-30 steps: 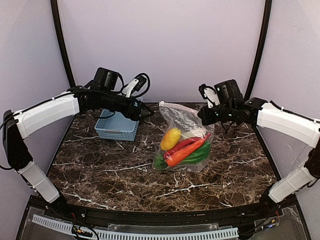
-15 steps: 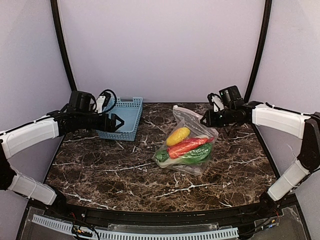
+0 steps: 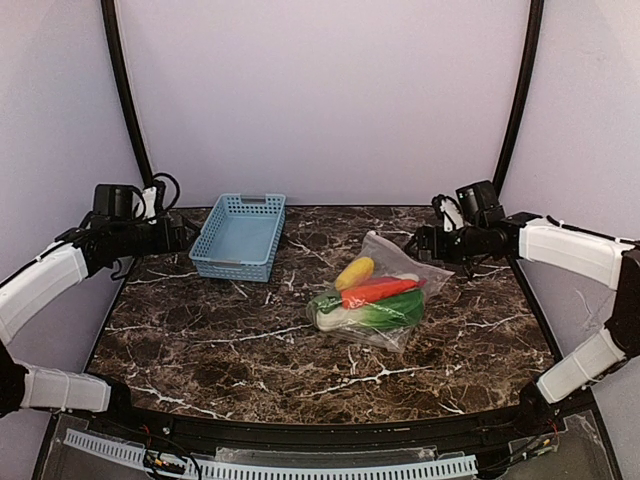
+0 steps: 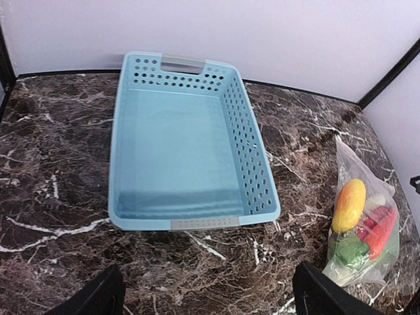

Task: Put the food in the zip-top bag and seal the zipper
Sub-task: Set the zipper food storage bag at the center of the board, then reset both arms

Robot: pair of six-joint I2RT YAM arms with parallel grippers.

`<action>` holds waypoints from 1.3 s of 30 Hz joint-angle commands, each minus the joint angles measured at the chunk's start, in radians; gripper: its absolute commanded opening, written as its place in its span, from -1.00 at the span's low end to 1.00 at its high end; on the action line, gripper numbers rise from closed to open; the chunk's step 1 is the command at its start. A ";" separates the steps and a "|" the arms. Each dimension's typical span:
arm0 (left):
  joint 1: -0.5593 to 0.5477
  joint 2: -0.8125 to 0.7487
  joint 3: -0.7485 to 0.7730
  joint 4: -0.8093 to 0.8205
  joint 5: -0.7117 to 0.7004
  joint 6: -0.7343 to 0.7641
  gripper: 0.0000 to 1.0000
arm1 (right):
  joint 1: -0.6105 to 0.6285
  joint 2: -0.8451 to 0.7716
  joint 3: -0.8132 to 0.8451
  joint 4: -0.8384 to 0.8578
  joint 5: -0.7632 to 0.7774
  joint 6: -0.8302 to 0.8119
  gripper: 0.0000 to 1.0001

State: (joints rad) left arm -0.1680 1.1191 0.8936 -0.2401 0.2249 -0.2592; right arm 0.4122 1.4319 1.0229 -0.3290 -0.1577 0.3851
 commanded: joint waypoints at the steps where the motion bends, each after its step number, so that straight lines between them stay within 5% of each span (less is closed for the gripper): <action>1: 0.104 -0.055 -0.020 -0.063 0.058 -0.002 0.82 | -0.059 -0.075 -0.059 0.021 0.038 -0.010 0.89; 7: 0.217 -0.140 -0.024 -0.124 0.042 0.061 0.89 | -0.171 -0.238 -0.135 0.003 0.073 -0.026 0.97; 23: 0.218 -0.514 -0.179 -0.095 -0.174 0.185 0.97 | -0.225 -0.764 -0.446 0.244 0.196 -0.184 0.97; 39: 0.218 -0.574 -0.198 -0.105 -0.192 0.191 0.97 | -0.226 -0.820 -0.501 0.258 0.222 -0.190 0.97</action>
State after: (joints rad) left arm 0.0460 0.5621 0.7162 -0.3393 0.0551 -0.0814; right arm 0.1905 0.6170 0.5316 -0.1089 0.0532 0.2024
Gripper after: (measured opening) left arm 0.988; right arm 0.986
